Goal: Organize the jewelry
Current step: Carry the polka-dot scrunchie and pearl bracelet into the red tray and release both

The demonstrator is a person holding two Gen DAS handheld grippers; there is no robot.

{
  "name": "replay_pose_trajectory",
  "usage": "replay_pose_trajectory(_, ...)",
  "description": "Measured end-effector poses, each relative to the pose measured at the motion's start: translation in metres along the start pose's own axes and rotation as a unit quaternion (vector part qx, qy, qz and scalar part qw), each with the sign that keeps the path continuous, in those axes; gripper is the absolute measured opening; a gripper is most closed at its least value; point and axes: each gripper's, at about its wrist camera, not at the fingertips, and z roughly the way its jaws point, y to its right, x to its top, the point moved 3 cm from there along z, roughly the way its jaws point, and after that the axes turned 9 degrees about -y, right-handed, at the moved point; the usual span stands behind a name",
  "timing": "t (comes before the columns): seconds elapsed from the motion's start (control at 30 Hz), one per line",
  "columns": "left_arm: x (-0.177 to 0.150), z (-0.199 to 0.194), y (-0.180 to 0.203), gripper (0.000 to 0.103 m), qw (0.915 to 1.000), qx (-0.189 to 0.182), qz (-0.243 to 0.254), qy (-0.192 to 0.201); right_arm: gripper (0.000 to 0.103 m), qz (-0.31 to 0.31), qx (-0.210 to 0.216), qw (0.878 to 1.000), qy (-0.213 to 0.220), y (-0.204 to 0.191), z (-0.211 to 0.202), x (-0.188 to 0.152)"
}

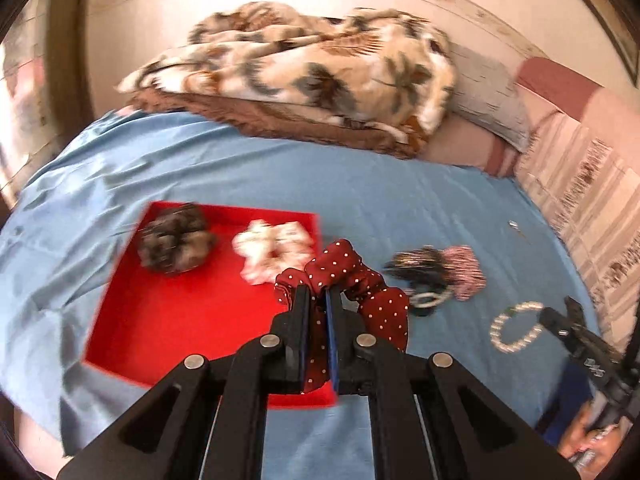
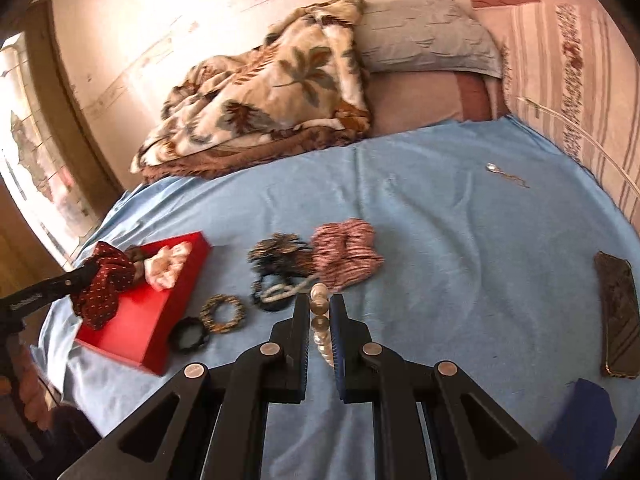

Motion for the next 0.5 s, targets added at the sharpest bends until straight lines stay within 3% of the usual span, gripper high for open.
replay_pose_trajectory(0.23,-0.01,0.007,-0.074,0.007,0.9974,0.031,-0.065,-0.003,0.011,-0.058,0.026,0.998,-0.015,-0.065,0.003,0.007)
replay_pose_trajectory(0.5,-0.021,0.024,-0.138,0.008,0.9902,0.069,-0.12,-0.013,0.011,-0.122,0.07,0.989,-0.055,-0.159,0.036,0.012)
